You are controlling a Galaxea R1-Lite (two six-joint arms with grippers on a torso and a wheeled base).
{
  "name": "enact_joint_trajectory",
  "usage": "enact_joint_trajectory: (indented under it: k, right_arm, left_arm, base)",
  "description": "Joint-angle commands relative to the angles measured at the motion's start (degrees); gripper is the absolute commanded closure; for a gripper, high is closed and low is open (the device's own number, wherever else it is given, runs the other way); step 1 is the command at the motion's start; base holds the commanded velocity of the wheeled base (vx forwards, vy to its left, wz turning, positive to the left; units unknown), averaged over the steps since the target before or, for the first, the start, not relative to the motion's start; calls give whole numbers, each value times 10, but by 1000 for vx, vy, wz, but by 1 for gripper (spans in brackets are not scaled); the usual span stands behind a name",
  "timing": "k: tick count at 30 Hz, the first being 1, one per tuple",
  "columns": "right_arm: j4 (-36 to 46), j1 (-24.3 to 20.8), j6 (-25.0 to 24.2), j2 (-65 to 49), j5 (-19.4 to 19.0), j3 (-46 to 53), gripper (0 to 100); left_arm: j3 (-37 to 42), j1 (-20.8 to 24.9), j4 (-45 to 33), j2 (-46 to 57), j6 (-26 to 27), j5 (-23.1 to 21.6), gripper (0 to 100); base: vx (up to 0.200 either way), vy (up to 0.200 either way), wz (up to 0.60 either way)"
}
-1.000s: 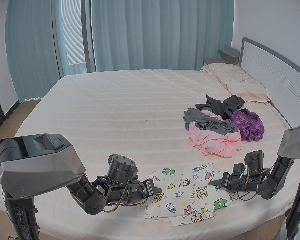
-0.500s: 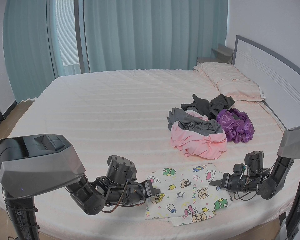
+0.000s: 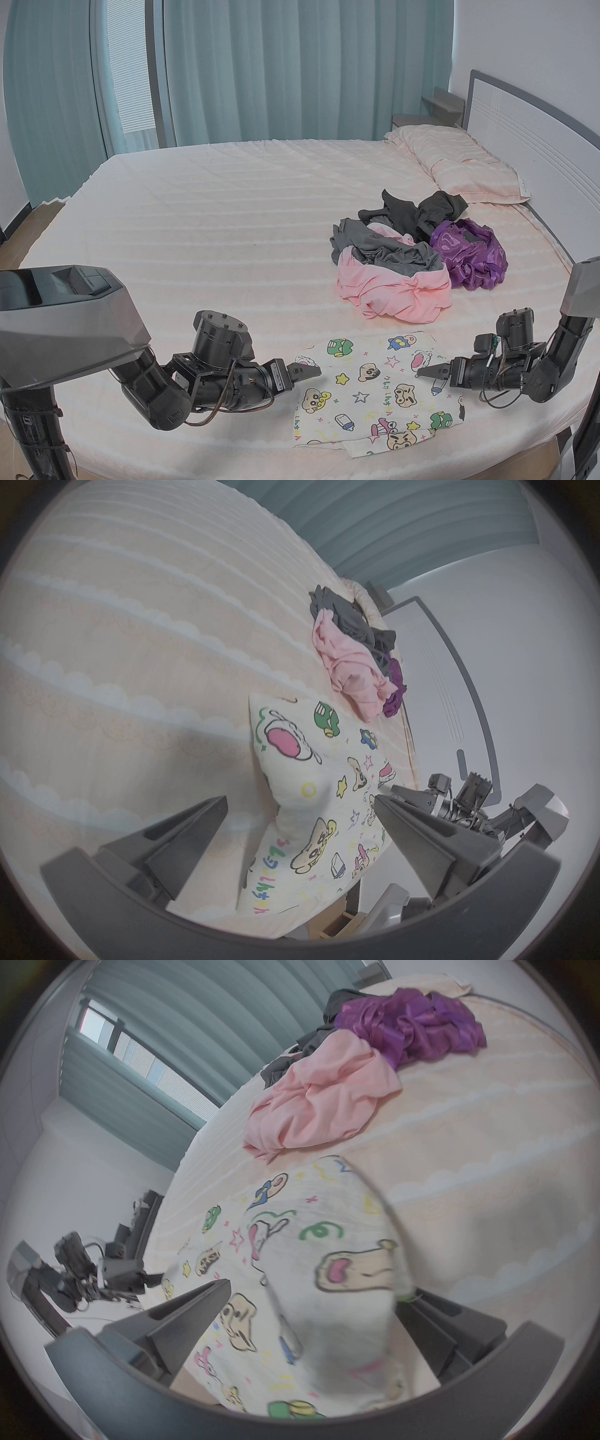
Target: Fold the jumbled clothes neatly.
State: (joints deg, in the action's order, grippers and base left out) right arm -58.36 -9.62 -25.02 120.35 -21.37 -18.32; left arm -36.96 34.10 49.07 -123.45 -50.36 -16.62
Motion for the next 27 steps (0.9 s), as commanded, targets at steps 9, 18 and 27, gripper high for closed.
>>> enact_joint_trajectory:
  k: [9, 18, 27]
  right_arm:
    - [74, 69, 154, -70, -52, 65, 0]
    - [79, 96, 170, -57, -121, 79, 100]
    - [161, 105, 269, -57, -121, 82, 100]
  left_arm:
    - [0, -18, 4, 15, -4, -3, 0]
    - [-2, -18, 5, 14, -4, -3, 0]
    - [-6, -16, 8, 15, -6, 1, 0]
  base:
    - [0, 0, 0]
    - [0, 0, 0]
    - [0, 0, 0]
